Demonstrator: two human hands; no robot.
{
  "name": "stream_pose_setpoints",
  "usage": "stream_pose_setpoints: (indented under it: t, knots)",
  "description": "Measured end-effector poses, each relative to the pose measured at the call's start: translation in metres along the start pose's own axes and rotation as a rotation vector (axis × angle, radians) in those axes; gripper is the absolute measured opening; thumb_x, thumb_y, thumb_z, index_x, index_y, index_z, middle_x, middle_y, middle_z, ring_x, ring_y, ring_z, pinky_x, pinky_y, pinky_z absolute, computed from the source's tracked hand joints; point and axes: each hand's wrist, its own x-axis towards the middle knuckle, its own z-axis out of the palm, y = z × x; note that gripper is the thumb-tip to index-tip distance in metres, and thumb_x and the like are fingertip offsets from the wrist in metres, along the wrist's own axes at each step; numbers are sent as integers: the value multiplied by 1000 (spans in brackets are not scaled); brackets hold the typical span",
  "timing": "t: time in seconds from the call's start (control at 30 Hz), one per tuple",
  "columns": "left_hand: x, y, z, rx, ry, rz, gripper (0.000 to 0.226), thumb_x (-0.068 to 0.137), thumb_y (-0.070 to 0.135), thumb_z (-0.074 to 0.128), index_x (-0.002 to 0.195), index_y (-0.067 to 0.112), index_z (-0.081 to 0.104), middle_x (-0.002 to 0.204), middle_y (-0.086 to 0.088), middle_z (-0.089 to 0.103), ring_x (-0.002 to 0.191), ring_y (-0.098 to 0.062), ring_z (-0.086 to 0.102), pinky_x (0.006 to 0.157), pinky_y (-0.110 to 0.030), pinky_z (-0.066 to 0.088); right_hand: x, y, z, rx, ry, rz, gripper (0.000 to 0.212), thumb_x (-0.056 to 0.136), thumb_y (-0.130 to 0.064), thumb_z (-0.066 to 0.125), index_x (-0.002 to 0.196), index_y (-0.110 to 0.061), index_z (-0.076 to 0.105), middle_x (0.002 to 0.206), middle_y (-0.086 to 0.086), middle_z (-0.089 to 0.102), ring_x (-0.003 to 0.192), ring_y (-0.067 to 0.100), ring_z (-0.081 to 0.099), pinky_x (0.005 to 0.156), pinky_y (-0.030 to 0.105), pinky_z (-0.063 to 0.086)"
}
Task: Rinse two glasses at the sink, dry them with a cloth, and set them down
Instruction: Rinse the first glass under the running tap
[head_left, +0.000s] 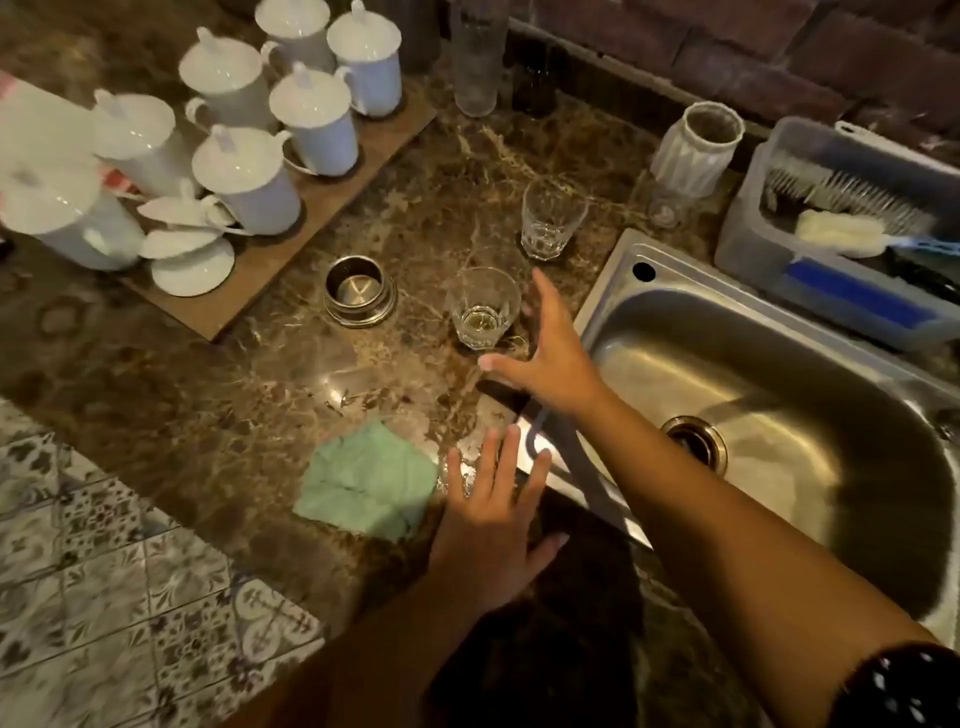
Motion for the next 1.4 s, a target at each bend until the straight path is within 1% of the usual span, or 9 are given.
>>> stream_pose_setpoints:
  t: [0.1,0.23,0.37,0.7,0.83,1.1,1.2,1.3,1.4]
  knots:
    - [4,-2,2,5,-29,1,93,89,76,40,161,21,17,169,-23,10,156,-41,11,116,-73,7,18,0,0,50,-52,-8,127,66,-42,90,160,-24,6,165,6,23,144,8,26,116,31,27]
    - [1,-3,7,30,-33,25,92,92,77,33,162,20,16,169,-23,9,156,-41,6,116,-73,12,30,5,1,15,-80,-13,121,68,-36,90,158,-20,11,159,6,36,144,15,36,120,36,30]
    - [2,-3,3,61,-68,7,91,92,77,32,162,20,20,169,-23,12,155,-42,11,114,-74,16,36,4,2,21,-76,-37,118,71,-31,90,159,-17,12,159,7,36,141,9,36,113,26,29]
    - [2,-3,4,37,-56,10,89,92,76,34,161,20,23,169,-22,12,156,-41,13,116,-70,10,31,-2,10,74,47,-51,85,71,-25,90,140,-17,41,133,-3,55,126,13,53,113,37,41]
    - [2,-2,3,-7,-18,7,87,91,73,41,160,21,27,168,-21,18,155,-41,19,117,-72,14,8,-9,-1,121,89,-36,83,71,-23,90,139,-20,41,136,-2,54,128,14,51,108,29,41]
    - [2,0,-8,13,-133,-4,84,96,76,17,161,23,26,169,-18,16,154,-40,20,116,-69,7,-87,-30,-57,120,209,-22,84,70,-21,91,139,-22,45,133,-5,56,126,10,53,108,28,42]
    - [2,-2,-10,7,-170,-35,83,94,78,12,163,32,7,170,-13,0,157,-37,6,119,-66,0,-132,-29,-79,104,255,6,81,67,-26,91,134,-31,47,127,-16,57,118,-3,55,102,24,45]
    - [7,3,-16,-24,-221,-93,86,92,79,23,162,37,-5,171,-9,-12,157,-31,-11,120,-65,-7,-176,-23,-104,109,310,14,80,61,-36,89,130,-37,48,121,-25,57,112,-10,55,93,17,45]
    - [16,28,-37,-203,-175,-220,90,94,66,48,162,32,1,172,-13,0,158,-35,0,122,-62,7,-216,-12,-133,121,337,37,81,63,-30,92,132,-33,49,126,-12,61,116,5,59,97,26,49]
